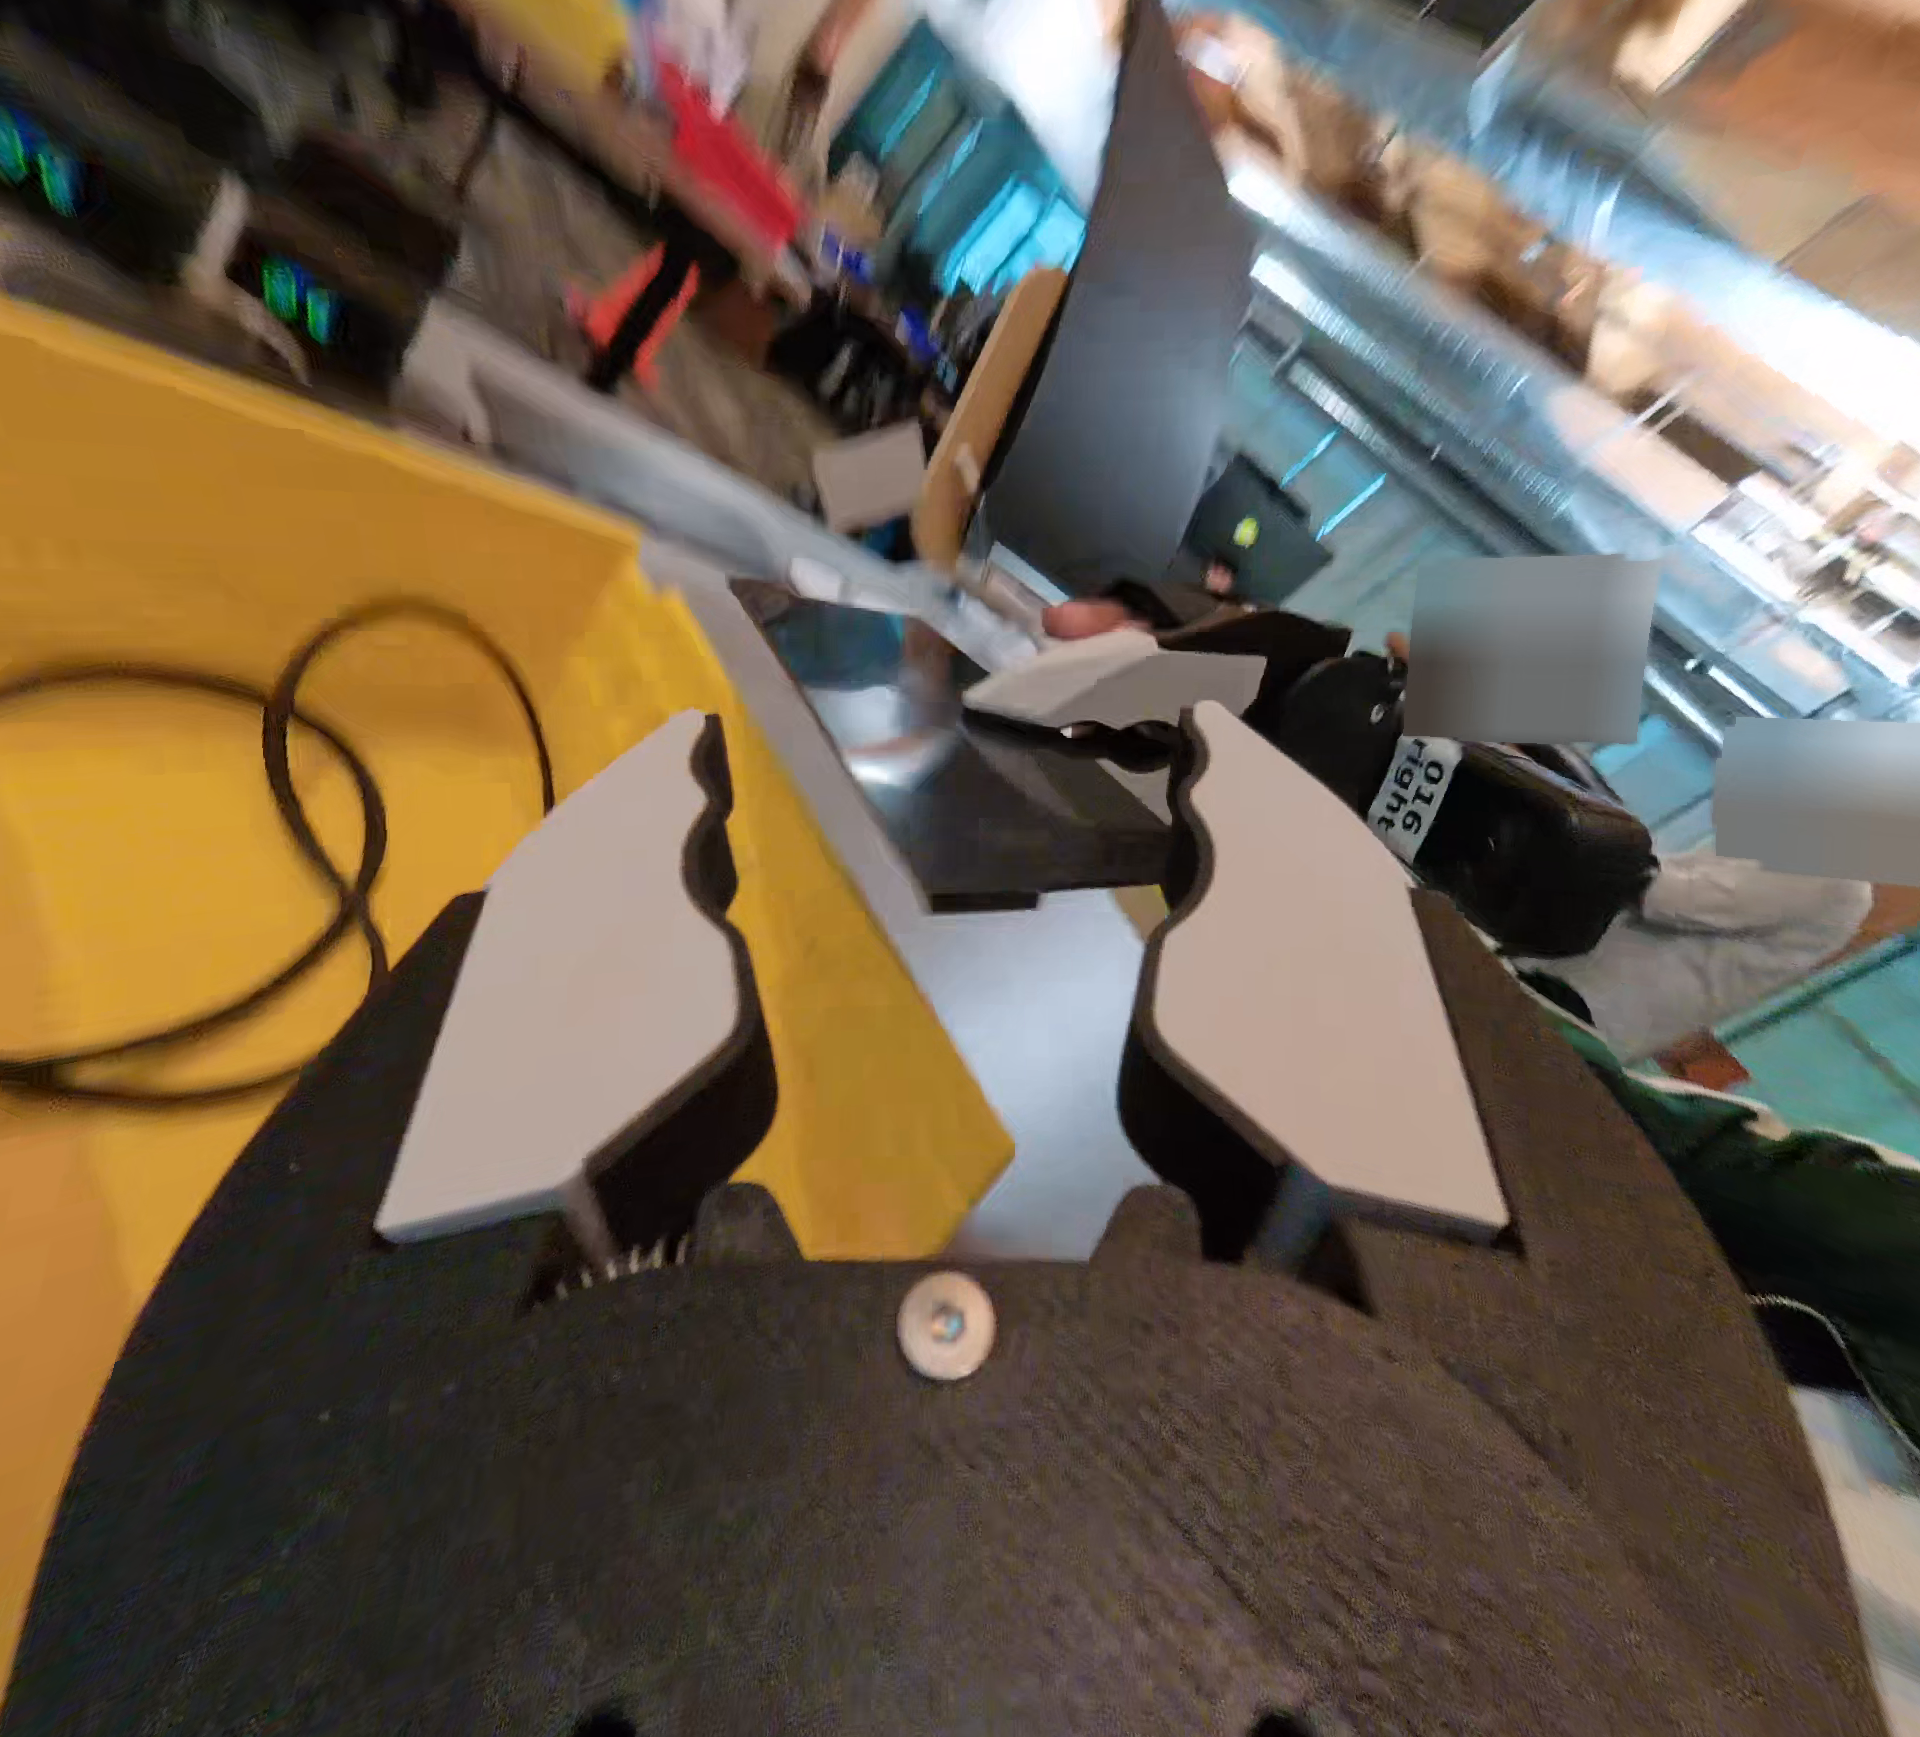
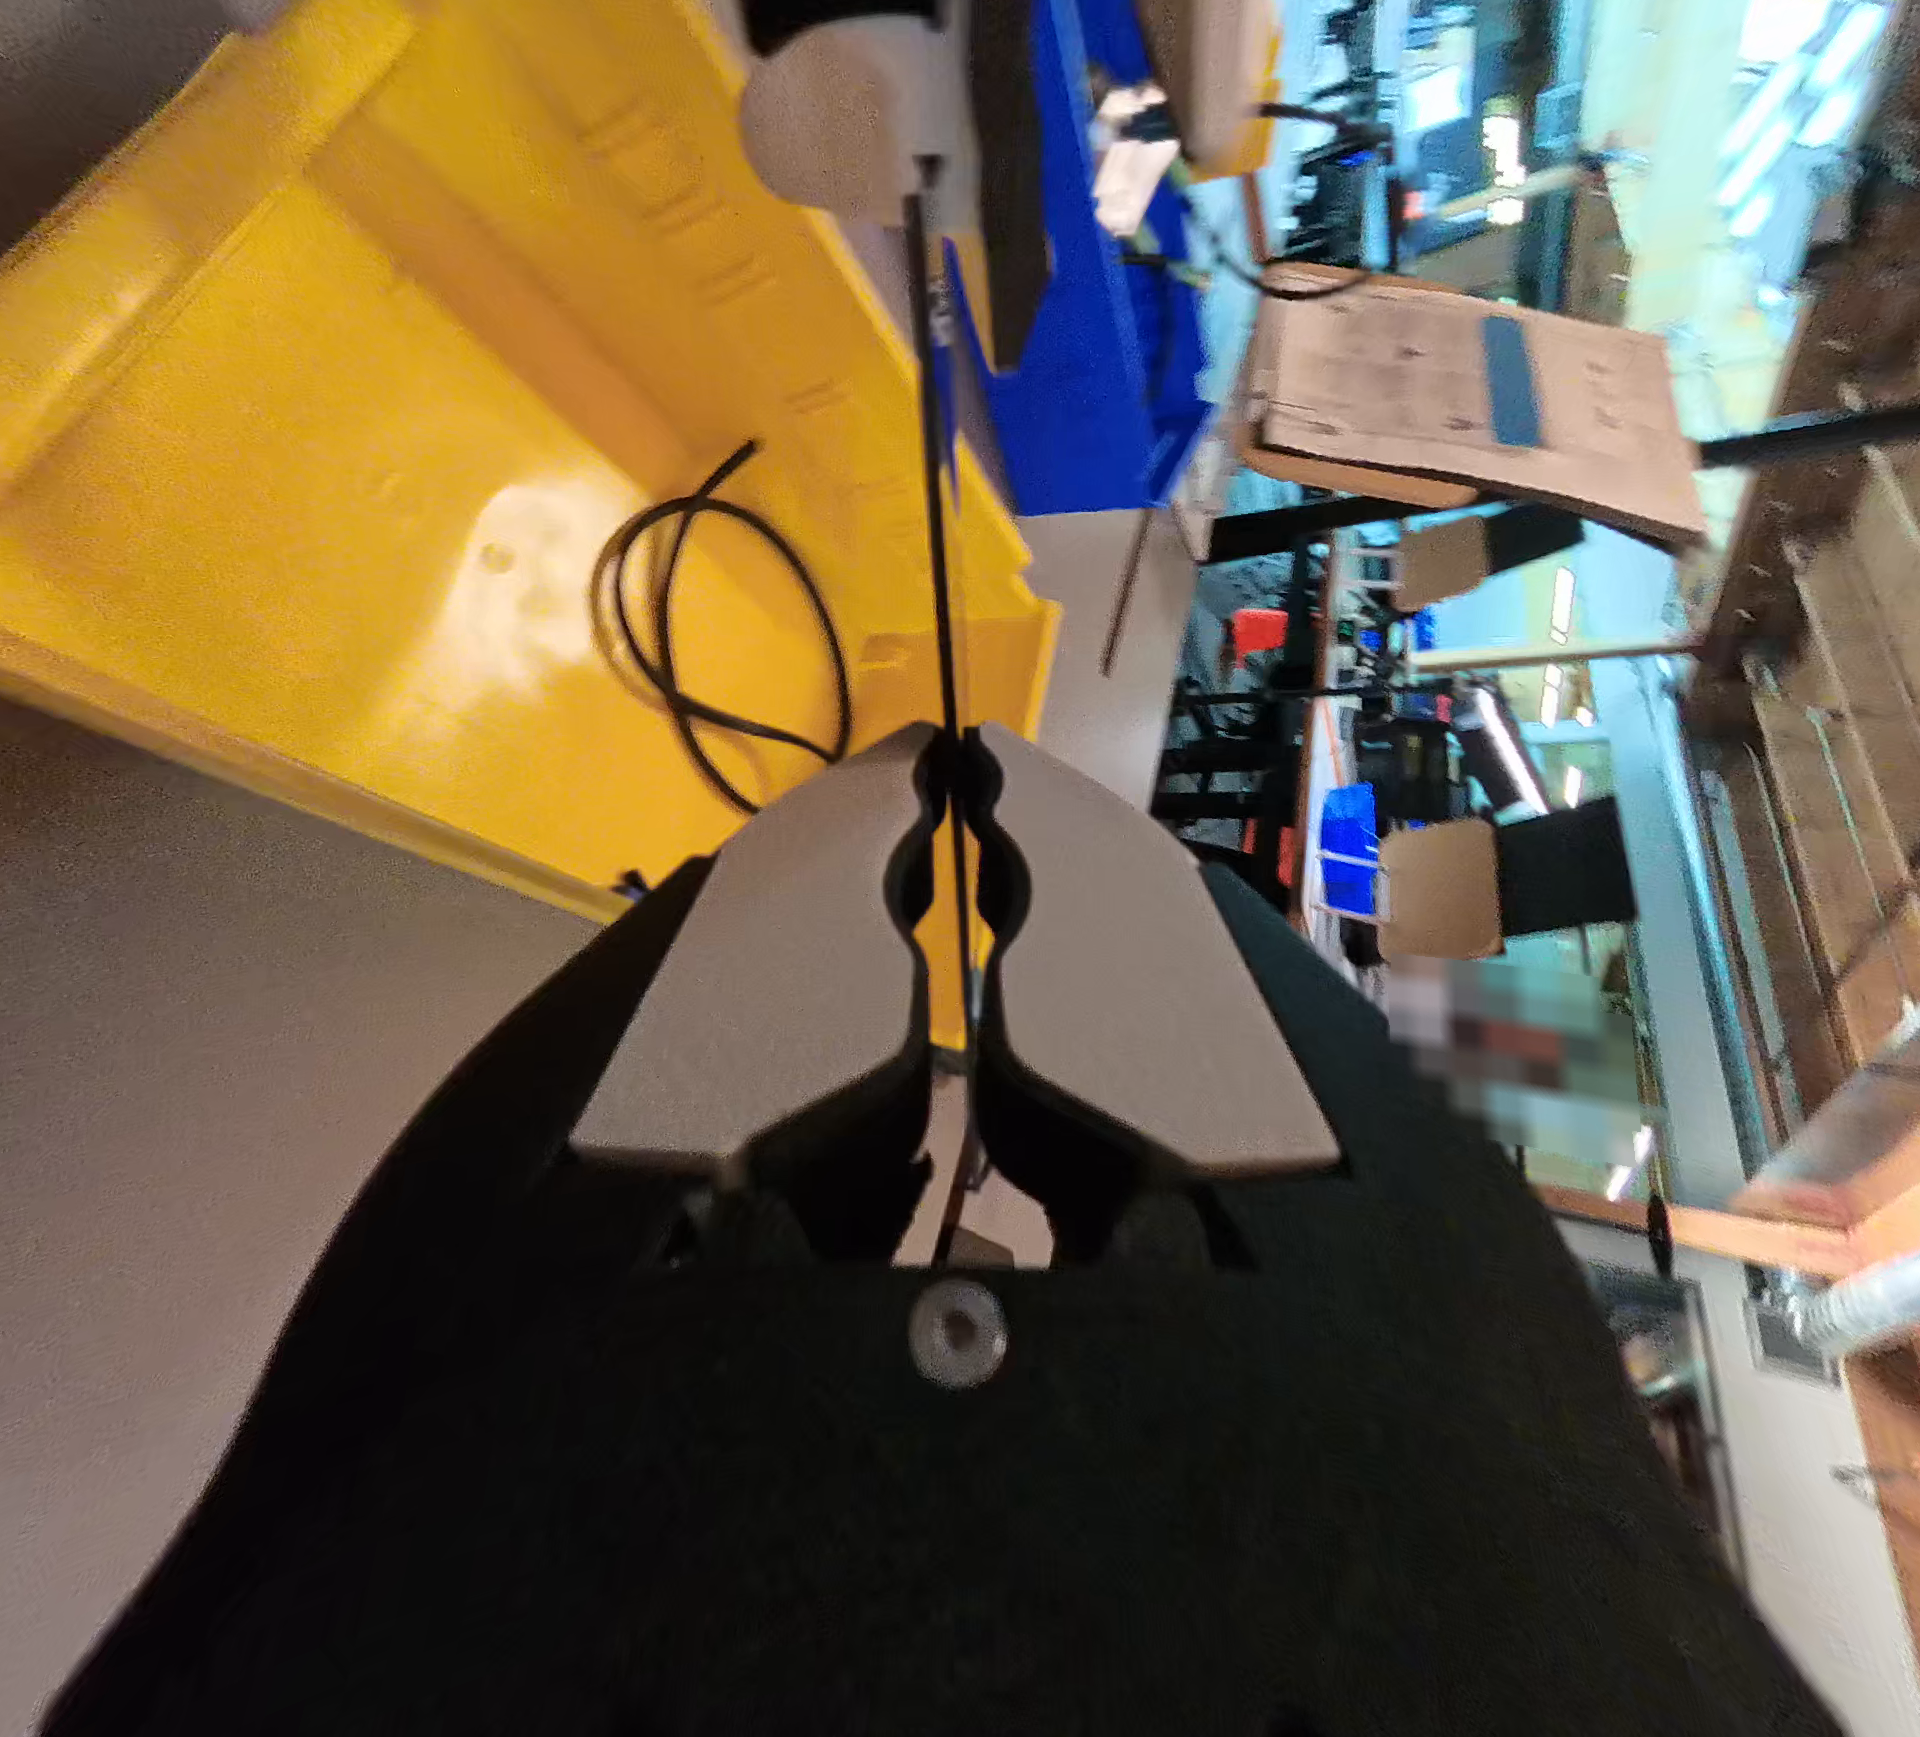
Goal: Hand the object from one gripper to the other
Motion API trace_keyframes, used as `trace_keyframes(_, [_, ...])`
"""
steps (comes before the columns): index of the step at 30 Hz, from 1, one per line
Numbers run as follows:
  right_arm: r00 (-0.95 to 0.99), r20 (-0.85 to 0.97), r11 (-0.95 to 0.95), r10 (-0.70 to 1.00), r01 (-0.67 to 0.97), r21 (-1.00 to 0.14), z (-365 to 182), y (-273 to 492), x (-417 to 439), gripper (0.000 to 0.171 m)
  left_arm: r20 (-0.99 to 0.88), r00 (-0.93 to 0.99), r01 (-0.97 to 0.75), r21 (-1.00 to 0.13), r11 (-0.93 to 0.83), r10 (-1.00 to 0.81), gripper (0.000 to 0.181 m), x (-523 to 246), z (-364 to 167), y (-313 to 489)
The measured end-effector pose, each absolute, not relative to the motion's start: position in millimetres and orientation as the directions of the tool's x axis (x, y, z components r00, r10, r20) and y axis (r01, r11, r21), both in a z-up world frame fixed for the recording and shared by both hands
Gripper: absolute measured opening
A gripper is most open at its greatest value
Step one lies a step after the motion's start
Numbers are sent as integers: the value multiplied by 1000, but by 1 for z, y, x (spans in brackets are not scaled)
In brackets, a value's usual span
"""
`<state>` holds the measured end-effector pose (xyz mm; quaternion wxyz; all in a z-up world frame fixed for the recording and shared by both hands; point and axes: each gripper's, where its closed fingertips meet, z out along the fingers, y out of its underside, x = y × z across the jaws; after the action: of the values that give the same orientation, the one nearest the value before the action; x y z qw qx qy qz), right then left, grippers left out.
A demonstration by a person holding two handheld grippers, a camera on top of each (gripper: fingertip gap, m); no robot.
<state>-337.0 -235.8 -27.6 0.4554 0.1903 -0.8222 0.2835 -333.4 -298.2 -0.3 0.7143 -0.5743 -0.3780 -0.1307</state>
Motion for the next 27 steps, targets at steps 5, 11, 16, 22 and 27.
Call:
trace_keyframes(5, [-572, 761, 603, 305, -503, -619, 48, -175, -297, 2, 536, 776, 447, -839, 311, 331, 81, -331, 26, -294])
trace_keyframes(11, [-768, 286, 120, 573, -266, -956, 70, -60, -207, 2, 358, 916, 312, -920, 237, 184, 78, -304, 52, -218])
trace_keyframes(16, [-684, 139, 70, 716, -128, -989, 28, 55, -159, 2, 111, 987, 127, -982, 142, -116, 76, -232, 47, -99])
trace_keyframes(22, [-694, -212, -336, 688, -45, -941, 2, 147, -98, 2, 171, 913, 195, -980, 31, -370, 66, -135, -36, 48])
trace_keyframes(27, [-710, -353, -496, 609, 6, -868, -12, 168, -96, 2, 414, 776, 396, -907, -142, -477, 67, -87, -87, 105])
